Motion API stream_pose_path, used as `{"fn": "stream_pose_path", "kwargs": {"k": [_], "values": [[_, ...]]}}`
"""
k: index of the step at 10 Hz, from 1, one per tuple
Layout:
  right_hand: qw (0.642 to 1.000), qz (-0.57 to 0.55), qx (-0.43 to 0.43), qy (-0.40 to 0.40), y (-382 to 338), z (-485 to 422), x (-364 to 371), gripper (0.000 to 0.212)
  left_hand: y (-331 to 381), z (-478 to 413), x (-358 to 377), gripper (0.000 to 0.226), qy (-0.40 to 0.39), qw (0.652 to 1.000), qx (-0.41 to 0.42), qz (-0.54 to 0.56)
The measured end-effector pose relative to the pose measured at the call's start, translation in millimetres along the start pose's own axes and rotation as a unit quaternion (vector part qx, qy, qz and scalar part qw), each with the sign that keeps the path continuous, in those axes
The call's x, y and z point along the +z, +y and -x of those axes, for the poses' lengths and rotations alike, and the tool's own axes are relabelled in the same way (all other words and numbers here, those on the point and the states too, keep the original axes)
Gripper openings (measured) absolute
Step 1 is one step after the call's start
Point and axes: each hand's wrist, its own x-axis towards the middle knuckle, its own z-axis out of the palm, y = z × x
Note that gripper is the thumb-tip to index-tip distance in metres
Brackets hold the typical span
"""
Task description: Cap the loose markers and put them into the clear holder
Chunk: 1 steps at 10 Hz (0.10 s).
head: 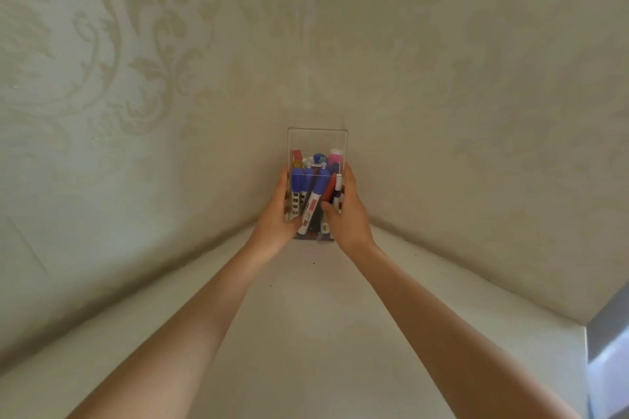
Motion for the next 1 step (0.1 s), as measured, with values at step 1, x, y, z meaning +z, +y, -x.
{"fn": "stream_pose_path", "kwargs": {"k": [1], "values": [[0.999, -0.024, 0.048, -0.009, 0.5, 2.0, -1.2, 0.074, -4.4, 9.4, -3.4, 0.09, -0.009, 0.999, -0.046, -0.014]]}}
